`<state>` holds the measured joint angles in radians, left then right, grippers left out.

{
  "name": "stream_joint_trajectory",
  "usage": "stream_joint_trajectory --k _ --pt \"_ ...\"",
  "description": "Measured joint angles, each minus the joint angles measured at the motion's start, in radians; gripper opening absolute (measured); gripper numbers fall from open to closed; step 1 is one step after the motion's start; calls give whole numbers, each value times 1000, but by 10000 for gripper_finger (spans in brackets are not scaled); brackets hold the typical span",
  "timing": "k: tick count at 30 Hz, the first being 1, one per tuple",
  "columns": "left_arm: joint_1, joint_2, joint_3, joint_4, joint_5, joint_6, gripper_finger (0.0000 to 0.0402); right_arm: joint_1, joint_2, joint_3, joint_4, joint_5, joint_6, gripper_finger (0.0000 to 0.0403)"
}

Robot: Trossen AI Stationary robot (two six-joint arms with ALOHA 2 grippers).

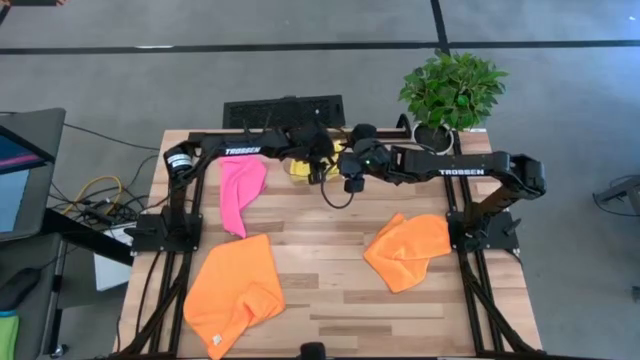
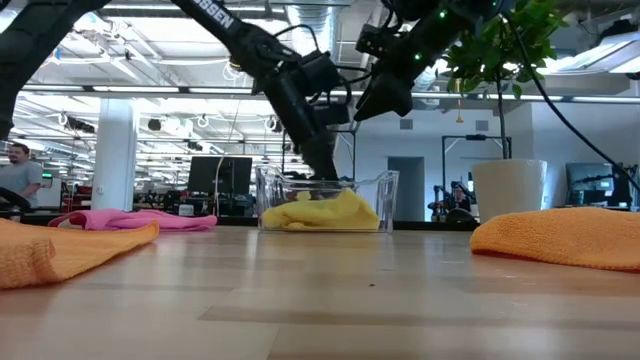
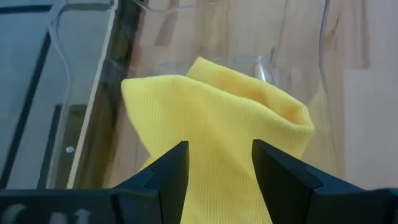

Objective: Fold microfiber towels
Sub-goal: Fold the right orange towel

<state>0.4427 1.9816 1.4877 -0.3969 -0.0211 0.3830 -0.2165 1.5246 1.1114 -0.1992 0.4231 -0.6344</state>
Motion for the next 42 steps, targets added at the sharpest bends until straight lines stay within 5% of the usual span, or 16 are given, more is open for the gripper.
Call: stream_joint_trajectory --k 10,22,28,31,35,42 --pt "-19 -14 148 -381 174 -20 169 78 -192 0 -246 26 169 244" --pt "-247 -93 145 -413 219 -48 169 397 -277 0 -711 15 645 244" --pt "-397 -29 144 -251 213 -46 169 557 -294 0 -768 20 852 244" --pt "-447 12 146 -137 127 -49 169 627 -310 0 -773 22 900 244" --pt "-480 92 144 -8 39 -92 169 685 -318 0 -783 24 973 244" --pt "-511 225 146 222 46 -166 169 753 -322 0 -793 23 1031 243"
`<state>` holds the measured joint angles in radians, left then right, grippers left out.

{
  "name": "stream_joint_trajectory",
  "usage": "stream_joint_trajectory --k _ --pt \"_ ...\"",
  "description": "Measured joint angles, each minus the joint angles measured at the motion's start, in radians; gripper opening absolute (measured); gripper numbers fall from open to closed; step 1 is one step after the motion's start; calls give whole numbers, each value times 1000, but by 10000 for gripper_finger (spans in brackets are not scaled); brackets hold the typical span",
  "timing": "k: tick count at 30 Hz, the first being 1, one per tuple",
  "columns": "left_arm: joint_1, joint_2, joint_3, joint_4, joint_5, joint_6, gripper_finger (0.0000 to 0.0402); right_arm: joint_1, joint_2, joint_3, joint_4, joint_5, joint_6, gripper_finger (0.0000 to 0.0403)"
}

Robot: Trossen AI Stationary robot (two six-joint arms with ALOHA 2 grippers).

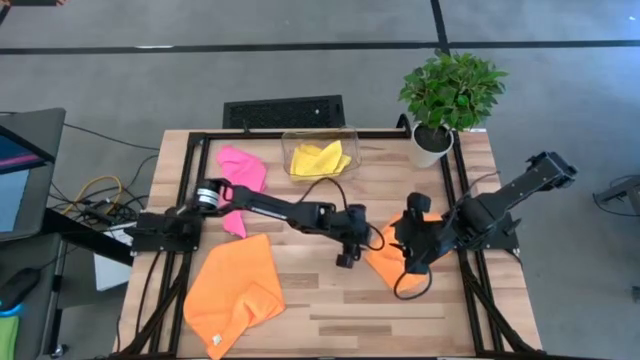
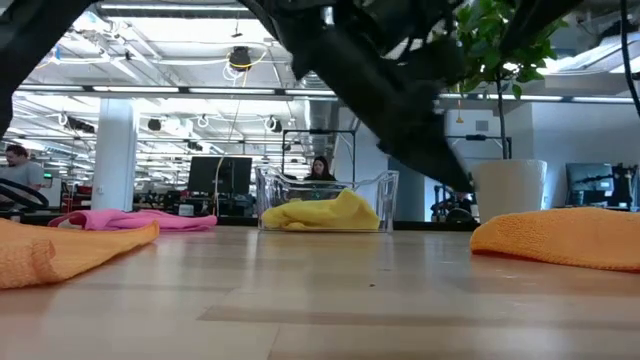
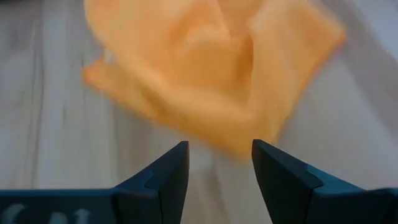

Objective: Fold microfiber towels
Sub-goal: Fold the right orange towel

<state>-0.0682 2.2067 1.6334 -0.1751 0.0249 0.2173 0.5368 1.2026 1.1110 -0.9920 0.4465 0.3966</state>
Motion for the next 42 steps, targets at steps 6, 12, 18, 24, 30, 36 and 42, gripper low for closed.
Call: stream_joint_trajectory --k 6,12,18,24,30,36,42 --pt "-31 52 3 50 16 -71 169 38 0 0 -3 0 37 243" --pt "-39 73 7 80 -23 -163 169 57 1 0 3 0 51 243" --pt "-38 107 4 58 -38 -255 169 59 1 0 5 0 52 243" --pt "-44 129 7 76 -41 -239 160 59 1 0 4 0 51 244" --pt "-44 123 8 44 -42 -240 70 59 1 0 0 0 50 243" --pt "-44 60 4 -135 -67 -274 10 59 1 0 -11 0 49 243" --pt "-54 -57 4 -309 -158 -275 4 59 1 0 -21 0 49 243"
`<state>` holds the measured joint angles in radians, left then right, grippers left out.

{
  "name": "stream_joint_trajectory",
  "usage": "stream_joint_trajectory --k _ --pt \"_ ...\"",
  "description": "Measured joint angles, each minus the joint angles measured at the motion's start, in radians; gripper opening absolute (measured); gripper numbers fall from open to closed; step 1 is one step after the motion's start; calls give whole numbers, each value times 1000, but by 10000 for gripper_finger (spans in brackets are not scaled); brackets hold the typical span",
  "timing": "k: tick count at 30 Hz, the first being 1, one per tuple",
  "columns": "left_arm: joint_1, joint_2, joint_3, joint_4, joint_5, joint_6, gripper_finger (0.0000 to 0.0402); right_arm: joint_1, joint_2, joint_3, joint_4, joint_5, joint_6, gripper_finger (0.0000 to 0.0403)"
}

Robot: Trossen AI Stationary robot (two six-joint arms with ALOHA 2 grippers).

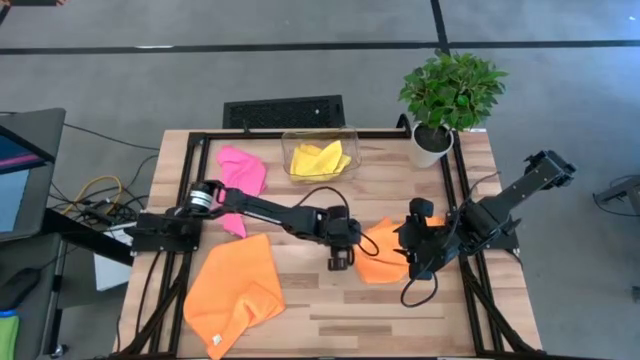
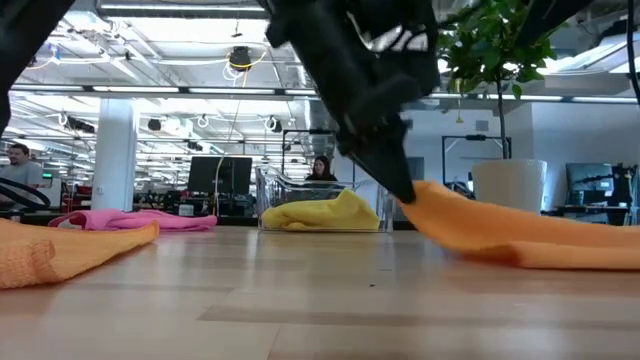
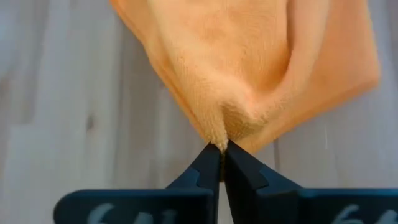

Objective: Fold microfiber towels
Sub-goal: Fold the right orange towel

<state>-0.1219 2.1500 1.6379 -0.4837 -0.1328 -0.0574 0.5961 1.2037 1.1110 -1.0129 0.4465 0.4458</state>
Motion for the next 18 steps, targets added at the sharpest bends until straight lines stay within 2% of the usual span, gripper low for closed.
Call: stream_joint_trajectory --k 5,10,18 --pt "-17 -90 0 -110 -56 12 4 0 0 -6 -1 7 -8 243" --pt "-44 -154 0 -260 -189 73 4 -24 0 -50 15 42 -12 244" --pt "-76 -191 0 -372 -207 124 4 -115 8 -108 130 -25 -37 243"
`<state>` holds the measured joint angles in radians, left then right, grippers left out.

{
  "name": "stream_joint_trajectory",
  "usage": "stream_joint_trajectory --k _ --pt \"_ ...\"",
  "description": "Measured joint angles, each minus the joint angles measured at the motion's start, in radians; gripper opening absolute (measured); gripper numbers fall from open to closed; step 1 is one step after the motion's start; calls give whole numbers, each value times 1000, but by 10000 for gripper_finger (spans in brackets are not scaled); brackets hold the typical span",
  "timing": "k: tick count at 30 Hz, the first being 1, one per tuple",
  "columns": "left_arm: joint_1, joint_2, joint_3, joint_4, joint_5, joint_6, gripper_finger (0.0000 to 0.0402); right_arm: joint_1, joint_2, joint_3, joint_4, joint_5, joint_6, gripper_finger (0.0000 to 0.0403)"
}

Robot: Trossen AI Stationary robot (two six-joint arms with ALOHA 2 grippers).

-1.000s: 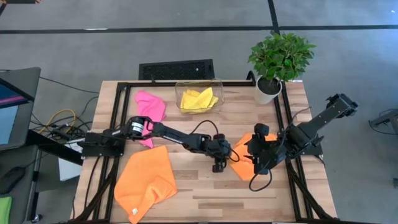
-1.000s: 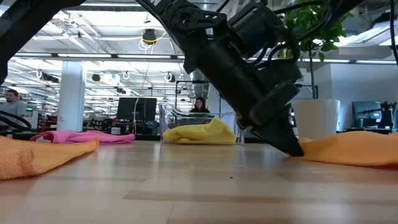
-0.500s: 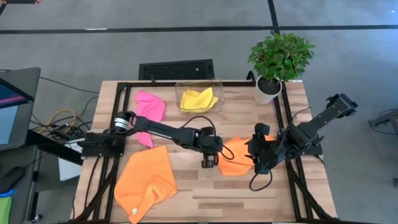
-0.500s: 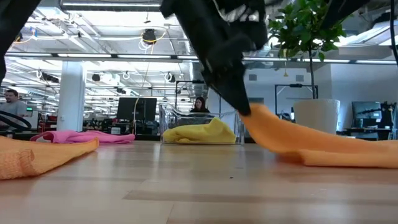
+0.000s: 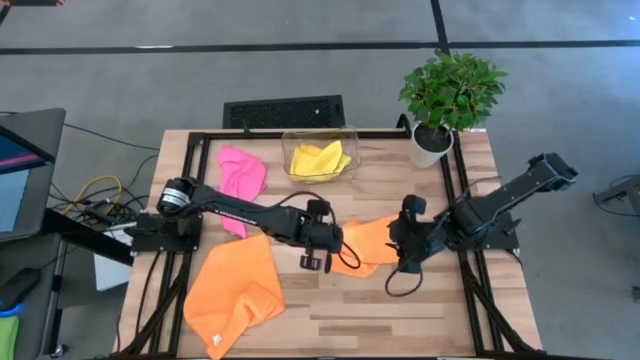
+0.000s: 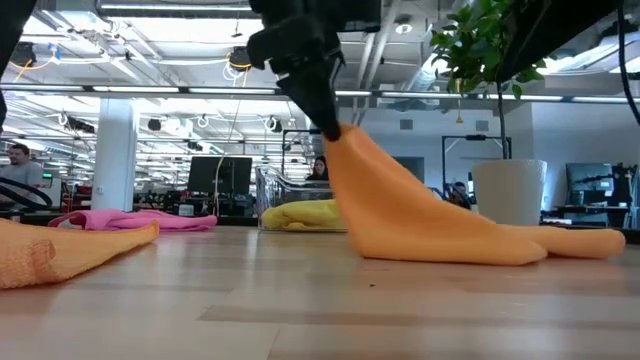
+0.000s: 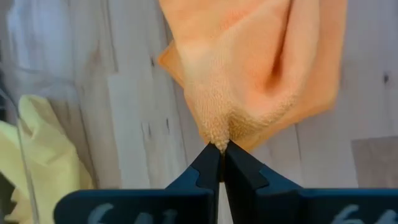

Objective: Fold microfiber towels
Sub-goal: Fold the right orange towel

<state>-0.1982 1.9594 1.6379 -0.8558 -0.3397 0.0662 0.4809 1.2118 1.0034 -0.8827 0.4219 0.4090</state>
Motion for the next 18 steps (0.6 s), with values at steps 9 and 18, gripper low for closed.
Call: stream_joint_trajectory --k 9,18 --pt "-19 0 0 -85 -16 -68 4 -164 1 -114 -10 -43 231 243" --pt "-25 0 0 -83 -8 -67 4 -352 1 -249 -6 -125 419 243"
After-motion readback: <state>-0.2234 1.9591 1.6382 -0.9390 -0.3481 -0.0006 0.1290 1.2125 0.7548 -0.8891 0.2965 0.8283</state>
